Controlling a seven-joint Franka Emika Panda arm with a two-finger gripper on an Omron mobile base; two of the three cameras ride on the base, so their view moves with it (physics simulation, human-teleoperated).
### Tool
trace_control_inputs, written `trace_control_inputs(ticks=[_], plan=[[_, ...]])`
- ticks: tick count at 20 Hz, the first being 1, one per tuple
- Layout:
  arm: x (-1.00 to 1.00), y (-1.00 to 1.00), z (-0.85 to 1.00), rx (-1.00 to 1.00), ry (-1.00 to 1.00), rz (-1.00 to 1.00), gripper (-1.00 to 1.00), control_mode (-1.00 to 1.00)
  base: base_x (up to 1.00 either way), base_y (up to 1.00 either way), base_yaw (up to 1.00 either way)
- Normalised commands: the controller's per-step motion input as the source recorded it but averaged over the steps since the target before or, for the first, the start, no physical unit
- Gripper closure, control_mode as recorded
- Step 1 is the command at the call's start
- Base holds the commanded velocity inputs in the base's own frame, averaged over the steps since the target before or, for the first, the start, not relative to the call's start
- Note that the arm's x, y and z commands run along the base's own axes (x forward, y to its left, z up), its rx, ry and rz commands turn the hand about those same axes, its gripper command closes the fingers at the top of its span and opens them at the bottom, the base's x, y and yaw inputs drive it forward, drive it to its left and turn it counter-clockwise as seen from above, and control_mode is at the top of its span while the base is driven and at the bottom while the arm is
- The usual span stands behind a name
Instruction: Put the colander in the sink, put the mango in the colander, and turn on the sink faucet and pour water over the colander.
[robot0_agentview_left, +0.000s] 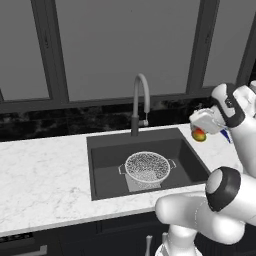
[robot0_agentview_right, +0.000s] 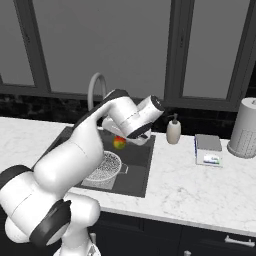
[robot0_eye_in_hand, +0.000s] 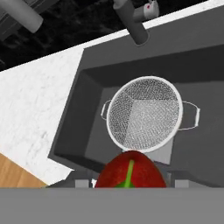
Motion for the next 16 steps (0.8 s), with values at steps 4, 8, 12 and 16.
trace_control_inputs(ticks=[4, 8, 12, 16], plan=[[0.00, 0.32, -0.55, 0.04, -0.09, 0.04, 1.00, -1.00, 0.00, 0.00, 0.00], [0.17, 0.69, -0.55, -0.03, -0.04, 0.01, 1.00, -1.00, 0.00, 0.00, 0.00], [0.35, 0.71, -0.51, -0.07, 0.00, 0.03, 1.00, -1.00, 0.00, 0.00, 0.00], [0.32, 0.42, -0.58, -0.02, 0.00, 0.12, 1.00, -1.00, 0.00, 0.00, 0.00]])
